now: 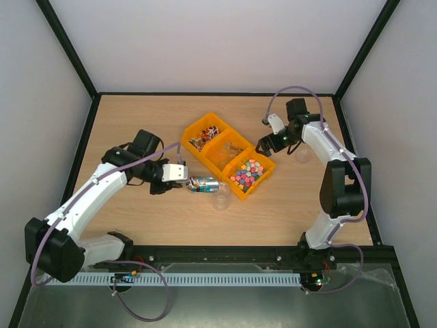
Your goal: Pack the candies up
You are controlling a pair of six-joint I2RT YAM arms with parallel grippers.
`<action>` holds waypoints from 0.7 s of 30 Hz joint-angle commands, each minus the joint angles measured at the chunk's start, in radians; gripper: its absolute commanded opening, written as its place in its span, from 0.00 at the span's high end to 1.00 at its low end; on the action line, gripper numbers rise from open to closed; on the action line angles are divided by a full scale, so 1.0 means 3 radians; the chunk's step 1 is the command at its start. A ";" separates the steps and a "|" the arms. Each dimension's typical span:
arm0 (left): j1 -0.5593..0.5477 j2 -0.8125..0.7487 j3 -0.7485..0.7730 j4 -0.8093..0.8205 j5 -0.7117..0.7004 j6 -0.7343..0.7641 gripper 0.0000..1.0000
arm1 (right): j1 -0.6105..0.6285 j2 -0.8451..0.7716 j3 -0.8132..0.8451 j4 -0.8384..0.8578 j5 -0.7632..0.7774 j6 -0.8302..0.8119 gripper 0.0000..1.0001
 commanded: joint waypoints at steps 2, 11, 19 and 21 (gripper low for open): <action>-0.0052 0.0063 0.0144 -0.0106 -0.0047 -0.0025 0.98 | 0.0002 -0.0121 -0.0047 -0.0018 -0.0045 0.0018 0.01; -0.0076 0.0155 0.0240 -0.0183 -0.0133 0.0006 0.98 | 0.0004 -0.0120 -0.0053 -0.0009 -0.0045 0.0008 0.01; -0.0119 0.0127 0.0269 -0.0222 -0.0189 0.0027 0.98 | 0.0003 -0.0132 -0.0077 0.0018 -0.0060 0.0026 0.01; -0.0142 0.0137 0.0278 -0.0233 -0.0209 0.0023 0.98 | 0.0003 -0.0132 -0.0072 0.0022 -0.0058 0.0032 0.01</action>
